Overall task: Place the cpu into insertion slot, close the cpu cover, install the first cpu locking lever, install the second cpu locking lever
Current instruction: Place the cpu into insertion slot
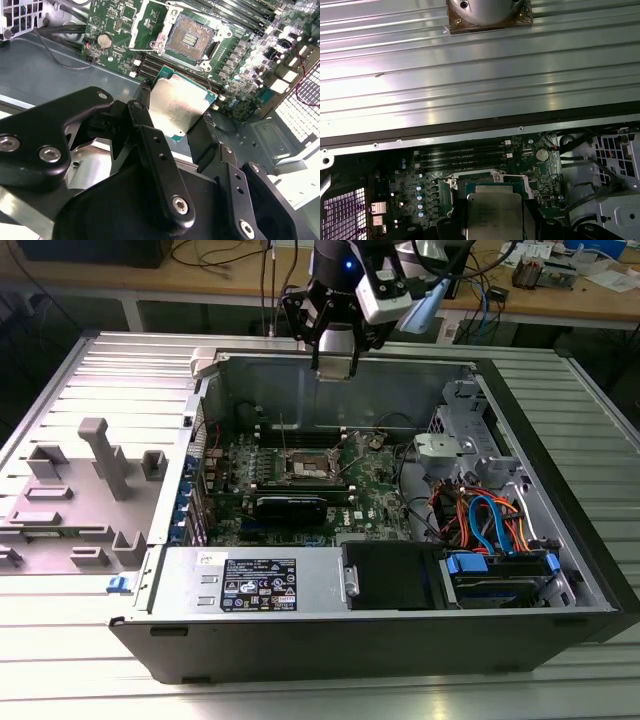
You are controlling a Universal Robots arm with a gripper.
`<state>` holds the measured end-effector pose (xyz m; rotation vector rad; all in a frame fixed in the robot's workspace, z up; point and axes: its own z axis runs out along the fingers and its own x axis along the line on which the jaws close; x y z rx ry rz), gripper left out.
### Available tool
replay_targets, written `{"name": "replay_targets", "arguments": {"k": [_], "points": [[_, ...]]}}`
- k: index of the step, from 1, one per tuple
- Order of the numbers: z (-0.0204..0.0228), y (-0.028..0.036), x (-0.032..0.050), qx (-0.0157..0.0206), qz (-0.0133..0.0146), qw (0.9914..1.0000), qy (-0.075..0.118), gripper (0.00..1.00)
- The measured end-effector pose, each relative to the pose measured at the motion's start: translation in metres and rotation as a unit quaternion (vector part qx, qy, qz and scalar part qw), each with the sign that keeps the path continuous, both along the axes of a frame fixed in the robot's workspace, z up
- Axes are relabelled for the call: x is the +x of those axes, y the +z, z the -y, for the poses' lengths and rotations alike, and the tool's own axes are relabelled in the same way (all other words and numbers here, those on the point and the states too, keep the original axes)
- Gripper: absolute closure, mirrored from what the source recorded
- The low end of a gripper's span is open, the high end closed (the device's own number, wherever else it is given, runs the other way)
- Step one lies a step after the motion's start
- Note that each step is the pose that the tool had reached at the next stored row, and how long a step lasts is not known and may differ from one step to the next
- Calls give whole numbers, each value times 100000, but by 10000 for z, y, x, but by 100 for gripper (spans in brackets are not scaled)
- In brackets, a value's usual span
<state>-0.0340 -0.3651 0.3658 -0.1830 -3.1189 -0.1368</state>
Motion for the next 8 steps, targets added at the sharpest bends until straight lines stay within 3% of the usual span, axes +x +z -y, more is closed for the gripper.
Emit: {"name": "replay_targets", "arguments": {"k": [8], "points": [[0,-2,-6,-2,1,100000,-4,46]]}}
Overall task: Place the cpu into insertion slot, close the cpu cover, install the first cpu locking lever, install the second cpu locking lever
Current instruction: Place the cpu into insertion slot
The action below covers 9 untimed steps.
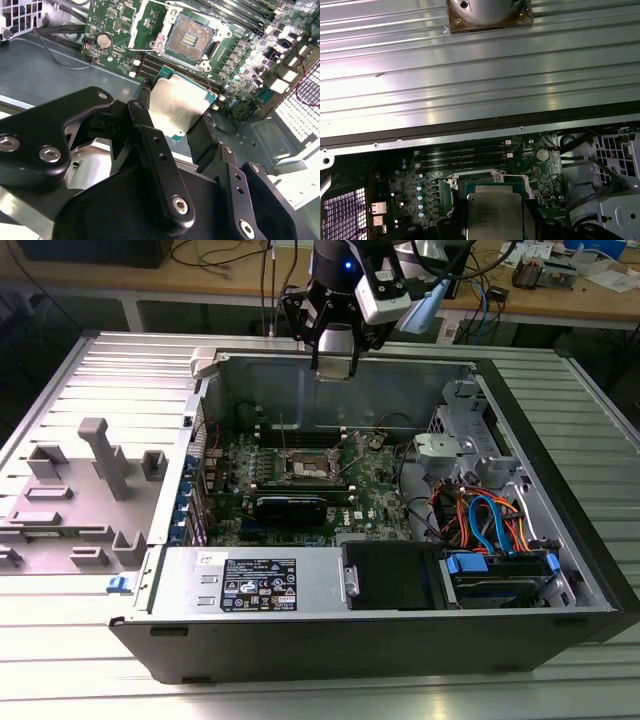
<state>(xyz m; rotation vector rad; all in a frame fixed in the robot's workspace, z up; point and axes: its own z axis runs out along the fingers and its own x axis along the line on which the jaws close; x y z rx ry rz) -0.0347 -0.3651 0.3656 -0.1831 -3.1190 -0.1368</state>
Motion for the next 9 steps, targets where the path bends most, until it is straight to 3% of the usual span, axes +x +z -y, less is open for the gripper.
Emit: {"name": "replay_targets", "arguments": {"k": [9], "points": [[0,-2,0,-9,-1,99983,-1824,46]]}}
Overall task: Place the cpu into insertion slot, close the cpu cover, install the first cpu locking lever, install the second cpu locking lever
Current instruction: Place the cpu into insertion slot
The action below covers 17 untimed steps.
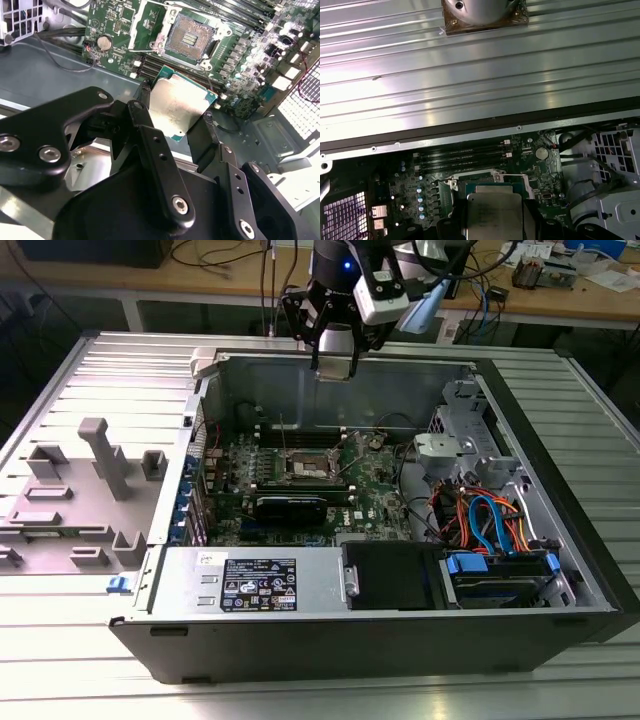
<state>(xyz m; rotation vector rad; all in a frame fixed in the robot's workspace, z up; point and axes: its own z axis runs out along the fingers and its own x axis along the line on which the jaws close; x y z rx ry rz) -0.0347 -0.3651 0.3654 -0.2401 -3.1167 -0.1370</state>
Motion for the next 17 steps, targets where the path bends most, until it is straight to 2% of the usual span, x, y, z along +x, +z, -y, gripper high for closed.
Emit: {"name": "replay_targets", "arguments": {"k": [8,17], "points": [[0,-9,0,4,-3,99957,-2928,46],[0,-10,-1,4,-1,99951,-3131,46]]}}
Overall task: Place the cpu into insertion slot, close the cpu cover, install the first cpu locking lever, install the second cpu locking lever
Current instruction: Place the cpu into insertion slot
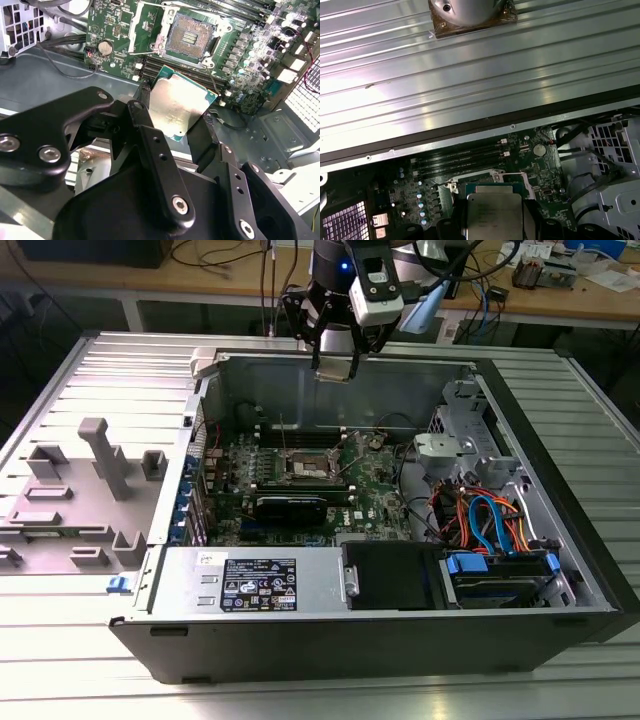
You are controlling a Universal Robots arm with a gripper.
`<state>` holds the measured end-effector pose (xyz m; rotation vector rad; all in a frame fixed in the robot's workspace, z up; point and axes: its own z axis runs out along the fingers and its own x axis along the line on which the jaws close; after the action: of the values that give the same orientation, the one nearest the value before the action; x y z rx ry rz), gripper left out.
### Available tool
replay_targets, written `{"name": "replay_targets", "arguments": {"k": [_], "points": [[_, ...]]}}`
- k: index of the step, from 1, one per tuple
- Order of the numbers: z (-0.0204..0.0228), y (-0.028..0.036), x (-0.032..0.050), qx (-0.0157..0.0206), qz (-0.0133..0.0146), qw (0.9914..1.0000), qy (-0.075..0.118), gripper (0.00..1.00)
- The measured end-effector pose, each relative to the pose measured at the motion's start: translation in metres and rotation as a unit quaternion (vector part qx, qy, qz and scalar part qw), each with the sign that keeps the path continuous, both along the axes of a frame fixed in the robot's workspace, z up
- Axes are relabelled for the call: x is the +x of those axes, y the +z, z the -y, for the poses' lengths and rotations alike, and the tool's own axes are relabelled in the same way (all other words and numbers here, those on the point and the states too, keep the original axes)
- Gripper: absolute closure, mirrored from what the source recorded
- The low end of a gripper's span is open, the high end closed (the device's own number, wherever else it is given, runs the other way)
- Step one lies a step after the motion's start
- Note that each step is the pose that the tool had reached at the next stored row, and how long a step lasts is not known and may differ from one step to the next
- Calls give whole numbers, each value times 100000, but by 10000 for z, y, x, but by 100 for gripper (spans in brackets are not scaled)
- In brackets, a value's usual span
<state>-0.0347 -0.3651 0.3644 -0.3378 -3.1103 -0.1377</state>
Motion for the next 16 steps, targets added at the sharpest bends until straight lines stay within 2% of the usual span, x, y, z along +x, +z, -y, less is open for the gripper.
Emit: {"name": "replay_targets", "arguments": {"k": [12,16], "points": [[0,0,0,1,1,100000,-172,46],[0,-1,0,-2,0,99994,-1050,46]]}}
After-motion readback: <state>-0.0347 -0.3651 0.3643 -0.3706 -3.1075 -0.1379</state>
